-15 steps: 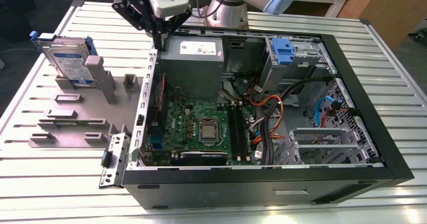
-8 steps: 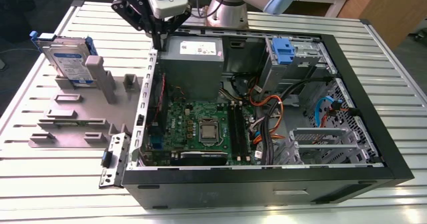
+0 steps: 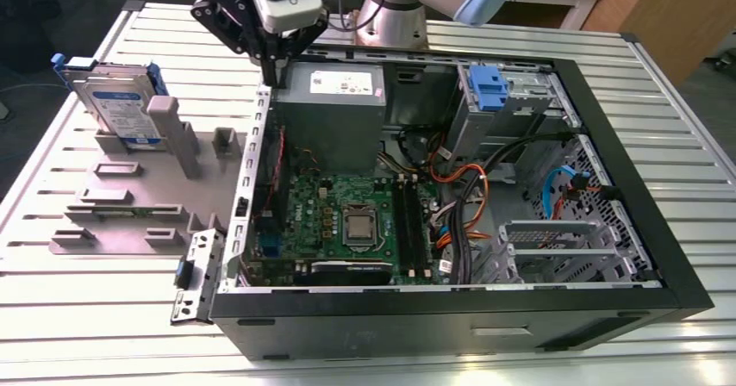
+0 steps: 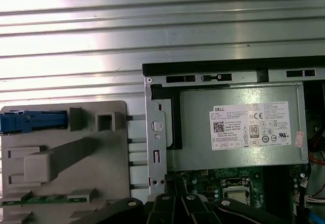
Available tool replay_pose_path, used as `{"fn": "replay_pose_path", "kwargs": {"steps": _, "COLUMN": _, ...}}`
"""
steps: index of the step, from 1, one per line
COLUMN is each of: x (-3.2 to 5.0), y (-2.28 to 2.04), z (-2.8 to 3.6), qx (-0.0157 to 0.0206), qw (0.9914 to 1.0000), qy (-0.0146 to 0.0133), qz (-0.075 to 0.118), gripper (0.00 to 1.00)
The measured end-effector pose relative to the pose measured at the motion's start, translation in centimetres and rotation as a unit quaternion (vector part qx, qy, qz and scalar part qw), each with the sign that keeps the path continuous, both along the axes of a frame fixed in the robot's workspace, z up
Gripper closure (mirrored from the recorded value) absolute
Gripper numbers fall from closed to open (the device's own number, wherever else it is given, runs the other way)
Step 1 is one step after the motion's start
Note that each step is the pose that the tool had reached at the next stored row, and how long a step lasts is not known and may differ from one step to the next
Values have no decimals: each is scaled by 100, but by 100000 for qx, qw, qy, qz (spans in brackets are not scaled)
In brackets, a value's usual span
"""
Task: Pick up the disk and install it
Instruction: 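Reach for the disk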
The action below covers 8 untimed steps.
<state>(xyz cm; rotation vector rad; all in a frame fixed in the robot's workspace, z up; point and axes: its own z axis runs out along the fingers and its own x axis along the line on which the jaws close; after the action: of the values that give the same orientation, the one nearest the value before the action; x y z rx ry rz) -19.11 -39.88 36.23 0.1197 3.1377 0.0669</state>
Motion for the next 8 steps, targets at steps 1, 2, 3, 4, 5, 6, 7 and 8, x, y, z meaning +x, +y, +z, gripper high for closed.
{"fn": "replay_pose_path", "kwargs": {"steps": 1, "x": -2, "y": 0, "z": -1, "qx": -2, "qw": 100000, "qy": 5, "qz": -2, "gripper": 89}}
{"fn": "replay_pose_path", "kwargs": {"steps": 2, "x": -3, "y": 0, "z": -2, "qx": -2, "qw": 100000, "qy": 11, "qz": -1, "gripper": 89}}
{"fn": "replay_pose_path", "kwargs": {"steps": 3, "x": -4, "y": 0, "z": -4, "qx": 0, "qw": 100000, "qy": 16, "qz": 0, "gripper": 89}}
{"fn": "replay_pose_path", "kwargs": {"steps": 4, "x": -6, "y": 0, "z": -5, "qx": -3, "qw": 100000, "qy": 22, "qz": 0, "gripper": 89}}
{"fn": "replay_pose_path", "kwargs": {"steps": 5, "x": -7, "y": 0, "z": -7, "qx": -1, "qw": 100000, "qy": 26, "qz": -2, "gripper": 89}}
{"fn": "replay_pose_path", "kwargs": {"steps": 6, "x": -9, "y": 0, "z": -8, "qx": -3, "qw": 100000, "qy": 33, "qz": -2, "gripper": 89}}
{"fn": "replay_pose_path", "kwargs": {"steps": 7, "x": -10, "y": 0, "z": -9, "qx": -2, "qw": 100000, "qy": 35, "qz": -2, "gripper": 89}}
{"fn": "replay_pose_path", "kwargs": {"steps": 8, "x": -11, "y": 0, "z": -11, "qx": 0, "qw": 100000, "qy": 40, "qz": -1, "gripper": 89}}
